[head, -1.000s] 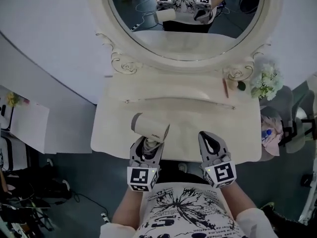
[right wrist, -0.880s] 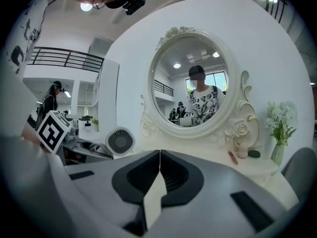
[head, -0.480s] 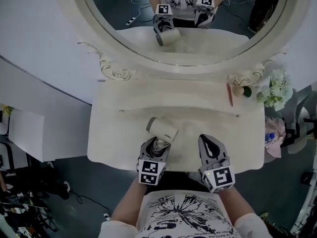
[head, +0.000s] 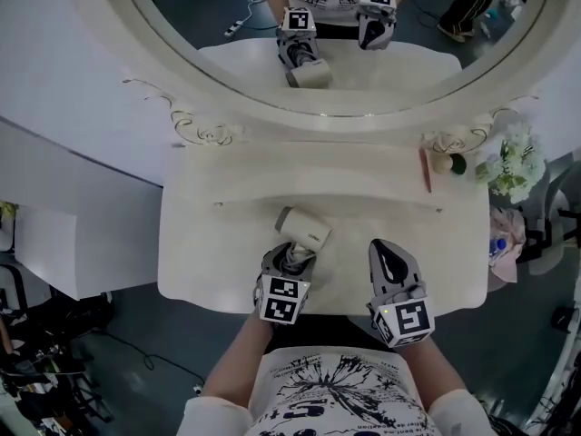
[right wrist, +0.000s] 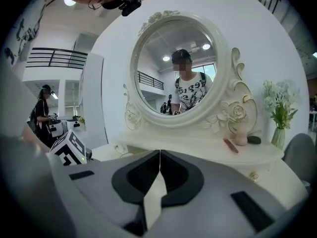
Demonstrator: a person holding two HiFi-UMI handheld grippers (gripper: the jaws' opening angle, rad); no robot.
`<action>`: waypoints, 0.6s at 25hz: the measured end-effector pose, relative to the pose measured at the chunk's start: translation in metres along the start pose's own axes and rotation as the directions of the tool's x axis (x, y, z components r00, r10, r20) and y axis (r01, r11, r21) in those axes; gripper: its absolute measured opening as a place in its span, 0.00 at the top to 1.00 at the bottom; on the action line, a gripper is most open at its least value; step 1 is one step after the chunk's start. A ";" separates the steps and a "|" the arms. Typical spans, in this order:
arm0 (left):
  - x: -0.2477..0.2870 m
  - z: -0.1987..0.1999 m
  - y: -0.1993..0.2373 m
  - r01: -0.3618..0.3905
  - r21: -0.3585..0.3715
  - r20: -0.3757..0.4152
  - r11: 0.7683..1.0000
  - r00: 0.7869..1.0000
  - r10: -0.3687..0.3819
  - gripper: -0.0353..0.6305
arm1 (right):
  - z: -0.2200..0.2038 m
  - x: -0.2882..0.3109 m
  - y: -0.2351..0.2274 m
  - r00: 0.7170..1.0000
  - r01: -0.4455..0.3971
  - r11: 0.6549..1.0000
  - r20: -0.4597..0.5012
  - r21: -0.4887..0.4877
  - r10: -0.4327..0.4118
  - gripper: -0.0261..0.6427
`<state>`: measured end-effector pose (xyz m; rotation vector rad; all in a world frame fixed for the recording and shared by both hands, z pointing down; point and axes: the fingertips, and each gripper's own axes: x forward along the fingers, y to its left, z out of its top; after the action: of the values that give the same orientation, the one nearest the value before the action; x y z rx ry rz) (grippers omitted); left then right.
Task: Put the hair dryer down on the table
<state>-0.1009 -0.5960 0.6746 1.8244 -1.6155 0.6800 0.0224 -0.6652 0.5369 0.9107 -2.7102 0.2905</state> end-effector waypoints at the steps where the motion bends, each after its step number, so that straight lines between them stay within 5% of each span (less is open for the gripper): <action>1: 0.001 -0.001 -0.001 0.002 0.002 -0.016 1.000 1.000 -0.002 0.56 | 0.000 0.000 0.000 1.000 0.000 1.000 -0.002 0.000 0.000 0.93; 15: 0.002 -0.005 -0.002 -0.071 0.068 -0.060 0.995 0.995 0.075 0.53 | -0.008 -0.018 0.009 0.999 0.029 0.999 -0.026 0.041 -0.028 0.93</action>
<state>-0.0981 -0.5938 0.6791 1.7789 -1.6429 0.8238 0.0319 -0.6459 0.5384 0.9502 -2.6750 0.3507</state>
